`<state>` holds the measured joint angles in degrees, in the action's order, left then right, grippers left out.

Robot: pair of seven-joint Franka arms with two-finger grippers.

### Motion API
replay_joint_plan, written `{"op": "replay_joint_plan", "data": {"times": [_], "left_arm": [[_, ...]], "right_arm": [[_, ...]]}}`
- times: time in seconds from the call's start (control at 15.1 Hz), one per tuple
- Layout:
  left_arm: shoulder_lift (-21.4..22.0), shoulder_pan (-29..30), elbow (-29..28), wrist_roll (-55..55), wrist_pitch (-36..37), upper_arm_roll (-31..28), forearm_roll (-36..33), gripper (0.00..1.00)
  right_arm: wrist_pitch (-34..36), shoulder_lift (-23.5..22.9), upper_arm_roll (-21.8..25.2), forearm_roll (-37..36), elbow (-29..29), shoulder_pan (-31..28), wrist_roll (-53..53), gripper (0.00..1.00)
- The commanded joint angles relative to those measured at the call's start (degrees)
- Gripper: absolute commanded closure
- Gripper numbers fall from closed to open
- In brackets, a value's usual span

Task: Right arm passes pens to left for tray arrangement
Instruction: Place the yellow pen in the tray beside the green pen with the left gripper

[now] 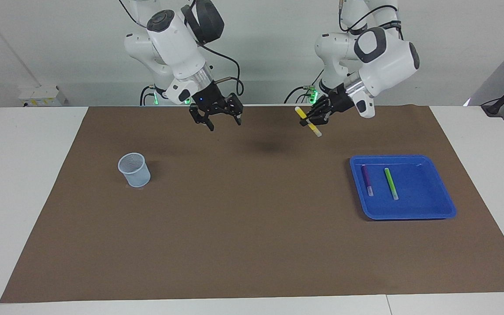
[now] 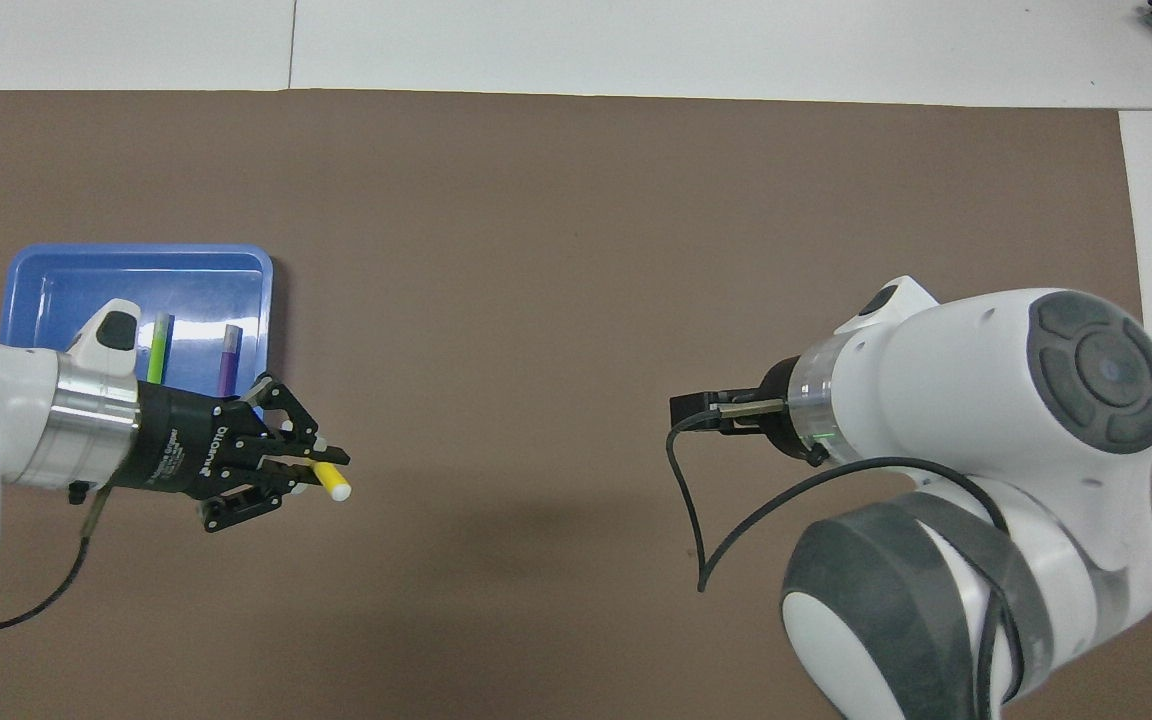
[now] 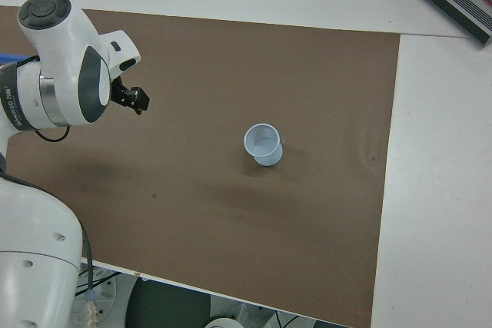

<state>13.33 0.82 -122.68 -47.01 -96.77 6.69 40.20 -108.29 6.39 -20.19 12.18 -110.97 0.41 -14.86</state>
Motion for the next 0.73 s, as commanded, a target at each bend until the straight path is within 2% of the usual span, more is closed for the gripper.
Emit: {"op": "replay_joint_plan", "data": {"times": [0.0,0.13,0.26,0.46,0.66], "left_arm": [[0.11,4.26,2.62,13.38,7.62,0.43,-7.65,1.0],[0.03,5.85,2.98,23.75,9.14,0.43,-13.88,1.0],[0.03,6.91,3.06,33.95,8.88,0.43,-20.13,1.0],[-0.5,9.01,3.59,45.3,7.48,0.43,-28.74,1.0],[-3.39,9.9,5.52,52.96,5.19,0.34,-36.57,1.0]], "right_arm": [[8.24,-3.56,8.12,-5.66,6.71,3.37,7.45,0.0],[12.12,-5.85,11.21,-11.27,11.28,3.29,17.18,0.0],[12.05,-7.26,12.54,-14.8,13.67,3.29,23.45,0.0],[10.21,-9.11,13.77,-14.9,14.29,3.11,23.65,0.0],[13.26,-7.97,13.86,-14.55,13.06,2.76,23.3,0.0]]}}
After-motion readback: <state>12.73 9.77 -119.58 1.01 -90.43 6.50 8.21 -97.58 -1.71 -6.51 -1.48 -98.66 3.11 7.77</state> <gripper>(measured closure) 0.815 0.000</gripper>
